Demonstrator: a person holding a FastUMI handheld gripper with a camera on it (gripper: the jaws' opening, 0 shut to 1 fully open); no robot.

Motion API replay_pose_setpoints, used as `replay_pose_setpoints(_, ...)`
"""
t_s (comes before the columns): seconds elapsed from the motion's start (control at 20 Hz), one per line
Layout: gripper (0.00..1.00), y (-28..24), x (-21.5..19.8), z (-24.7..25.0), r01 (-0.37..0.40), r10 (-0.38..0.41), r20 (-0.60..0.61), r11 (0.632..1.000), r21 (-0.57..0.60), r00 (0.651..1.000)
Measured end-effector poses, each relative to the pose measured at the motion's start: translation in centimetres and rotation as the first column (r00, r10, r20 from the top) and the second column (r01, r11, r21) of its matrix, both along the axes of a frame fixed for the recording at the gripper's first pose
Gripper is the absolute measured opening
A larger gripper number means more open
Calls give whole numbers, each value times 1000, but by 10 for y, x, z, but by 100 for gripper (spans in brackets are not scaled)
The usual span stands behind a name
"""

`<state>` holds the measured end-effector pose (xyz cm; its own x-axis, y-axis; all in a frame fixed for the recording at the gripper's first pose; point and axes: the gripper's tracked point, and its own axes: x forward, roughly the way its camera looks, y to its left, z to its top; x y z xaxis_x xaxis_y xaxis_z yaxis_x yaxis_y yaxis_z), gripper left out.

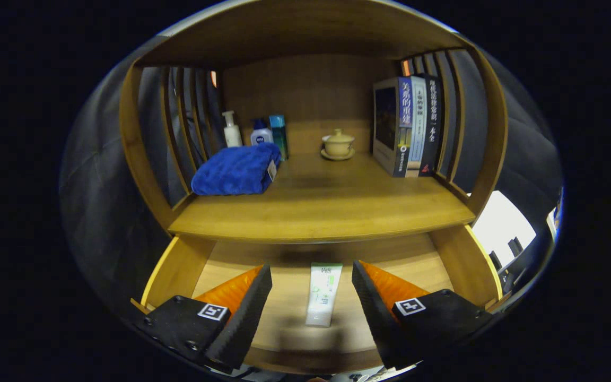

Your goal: Pull open the drawer, take out the items inside it, and place them on the countertop above the cabinet.

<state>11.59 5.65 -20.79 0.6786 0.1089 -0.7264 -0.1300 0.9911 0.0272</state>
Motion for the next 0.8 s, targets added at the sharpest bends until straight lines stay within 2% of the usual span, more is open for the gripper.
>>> replay_pose_setpoints(0.2,99,-2,6,-39,-5,-3,-141,998,-58,990)
replay_pose_setpoints(0.45,97,-1,-9,-88,-37,-8,-353,992,-123,936)
replay_pose_setpoints(0.8,86,8,-20,-117,-45,-45,-481,984,-174,876)
